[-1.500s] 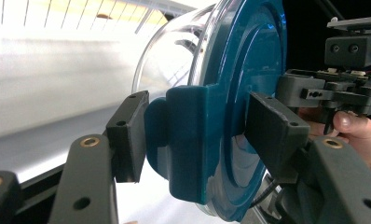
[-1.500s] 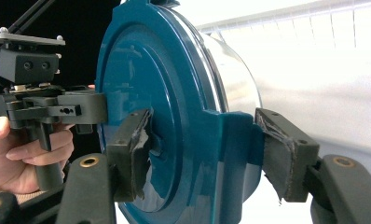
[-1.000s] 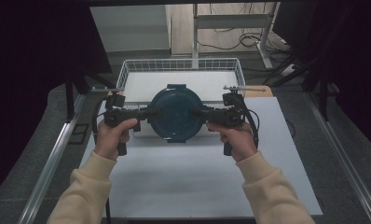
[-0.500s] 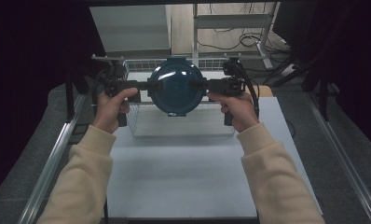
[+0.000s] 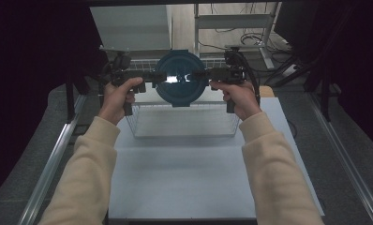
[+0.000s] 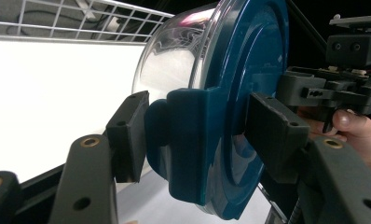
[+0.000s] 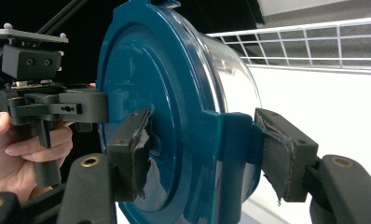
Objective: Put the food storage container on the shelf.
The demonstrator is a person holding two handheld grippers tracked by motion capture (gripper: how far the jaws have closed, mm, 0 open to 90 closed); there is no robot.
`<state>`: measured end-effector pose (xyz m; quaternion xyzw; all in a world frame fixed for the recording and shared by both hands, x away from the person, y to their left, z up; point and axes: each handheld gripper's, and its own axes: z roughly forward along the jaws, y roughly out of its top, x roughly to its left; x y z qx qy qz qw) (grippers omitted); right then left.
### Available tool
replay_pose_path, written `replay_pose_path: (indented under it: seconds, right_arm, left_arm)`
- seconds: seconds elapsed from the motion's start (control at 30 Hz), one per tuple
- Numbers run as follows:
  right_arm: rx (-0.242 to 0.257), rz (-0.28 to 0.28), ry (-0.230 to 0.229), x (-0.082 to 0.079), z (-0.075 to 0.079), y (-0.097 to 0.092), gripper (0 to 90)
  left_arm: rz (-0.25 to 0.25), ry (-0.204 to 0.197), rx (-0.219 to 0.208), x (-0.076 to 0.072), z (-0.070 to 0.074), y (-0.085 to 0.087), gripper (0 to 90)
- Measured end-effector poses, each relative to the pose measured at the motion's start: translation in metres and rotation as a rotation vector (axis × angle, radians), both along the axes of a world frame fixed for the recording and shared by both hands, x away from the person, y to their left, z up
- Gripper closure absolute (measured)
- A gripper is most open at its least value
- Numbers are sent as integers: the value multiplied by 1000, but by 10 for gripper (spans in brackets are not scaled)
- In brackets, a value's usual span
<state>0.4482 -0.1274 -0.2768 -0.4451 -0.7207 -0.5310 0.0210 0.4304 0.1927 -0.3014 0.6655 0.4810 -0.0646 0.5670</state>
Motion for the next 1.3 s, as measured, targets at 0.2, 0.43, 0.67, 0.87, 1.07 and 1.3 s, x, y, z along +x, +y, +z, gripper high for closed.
replay_pose_path:
  seconds: [0.2, 0.43, 0.67, 0.87, 1.07, 1.3]
  right_arm:
    - [-4, 2, 37, 19, -12, -2, 386]
    - [26, -47, 102, 36, -21, -2, 380]
    - [47, -81, 173, 47, -26, -2, 371]
    - [117, -141, 257, 57, -38, -4, 369]
    - [155, -163, 264, 58, -46, -5, 367]
    - [68, -201, 52, 41, -34, -2, 145]
  left_arm:
    - [3, 40, -4, 18, -13, -2, 411]
    - [30, 87, -61, 36, -22, -1, 412]
    - [52, 146, -100, 47, -31, -2, 392]
    - [65, 186, -124, 56, -38, -2, 381]
    - [66, 184, -126, 56, -41, -4, 361]
    - [151, 105, -31, 45, -30, -2, 206]
